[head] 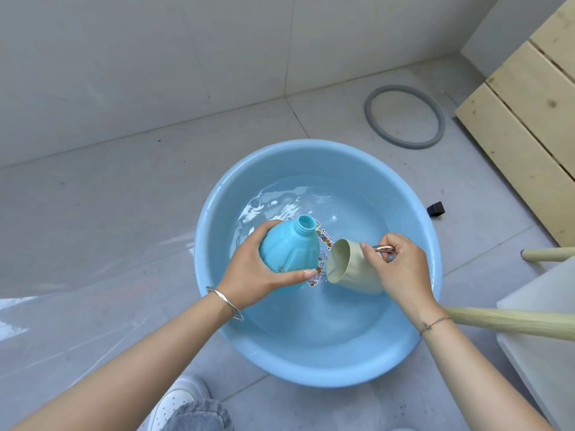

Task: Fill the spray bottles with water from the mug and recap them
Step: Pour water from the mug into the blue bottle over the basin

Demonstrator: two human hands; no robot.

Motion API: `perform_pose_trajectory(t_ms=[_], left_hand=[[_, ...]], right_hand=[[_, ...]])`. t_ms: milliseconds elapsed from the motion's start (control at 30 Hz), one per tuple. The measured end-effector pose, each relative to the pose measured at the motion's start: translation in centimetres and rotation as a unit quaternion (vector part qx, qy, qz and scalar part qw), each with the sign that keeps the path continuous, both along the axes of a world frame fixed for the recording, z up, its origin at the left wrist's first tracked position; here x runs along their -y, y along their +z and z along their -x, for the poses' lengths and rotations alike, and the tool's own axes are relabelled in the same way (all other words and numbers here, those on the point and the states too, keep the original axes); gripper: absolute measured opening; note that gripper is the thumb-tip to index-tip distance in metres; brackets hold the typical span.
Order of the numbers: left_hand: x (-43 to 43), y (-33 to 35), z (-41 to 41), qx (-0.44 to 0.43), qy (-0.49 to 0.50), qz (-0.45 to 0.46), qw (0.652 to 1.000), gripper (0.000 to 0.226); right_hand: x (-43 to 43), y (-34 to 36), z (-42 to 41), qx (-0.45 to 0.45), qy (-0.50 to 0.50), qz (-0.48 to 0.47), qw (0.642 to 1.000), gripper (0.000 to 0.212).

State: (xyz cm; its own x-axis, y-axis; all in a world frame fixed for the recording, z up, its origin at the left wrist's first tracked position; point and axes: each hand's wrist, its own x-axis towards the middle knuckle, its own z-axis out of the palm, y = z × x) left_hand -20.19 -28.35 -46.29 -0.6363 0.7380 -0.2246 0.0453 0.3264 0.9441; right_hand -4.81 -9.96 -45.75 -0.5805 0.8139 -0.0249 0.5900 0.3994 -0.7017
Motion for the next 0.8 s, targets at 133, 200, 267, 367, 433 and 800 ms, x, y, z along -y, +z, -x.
perform_pose_trajectory(t_ms=[133,200,267,367,433,800], left_hand=[[0.0,0.0,0.0,0.001,0.001,-0.002,1.000,0.080],[0.0,0.0,-0.1,0.001,0.001,-0.002,1.000,0.080],[0.0,0.1,-0.1,0.001,0.002,-0.001,1.000,0.080],[-0.1,0.1,-0.1,0.002,0.002,-0.002,1.000,0.080],[-0.1,0.1,-0.1,0.004,0.002,-0.004,1.000,0.082],[0.0,0.2,-0.1,0.004,0.005,-0.004,1.000,0.080]], right_hand=[[0.2,-0.3,0.1,0.000,0.006,0.003,1.000,0.047],[0.2,-0.3,0.1,-0.004,0.003,0.004,1.000,0.046],[0.2,-0.2,0.0,-0.009,0.003,0.008,1.000,0.046],[0.2,0.0,0.0,-0.007,0.016,0.001,1.000,0.047],[0.3,0.0,0.0,0.000,0.026,-0.004,1.000,0.047],[-0.2,1.7,-0.6,-0.131,-0.070,0.170,0.974,0.044]])
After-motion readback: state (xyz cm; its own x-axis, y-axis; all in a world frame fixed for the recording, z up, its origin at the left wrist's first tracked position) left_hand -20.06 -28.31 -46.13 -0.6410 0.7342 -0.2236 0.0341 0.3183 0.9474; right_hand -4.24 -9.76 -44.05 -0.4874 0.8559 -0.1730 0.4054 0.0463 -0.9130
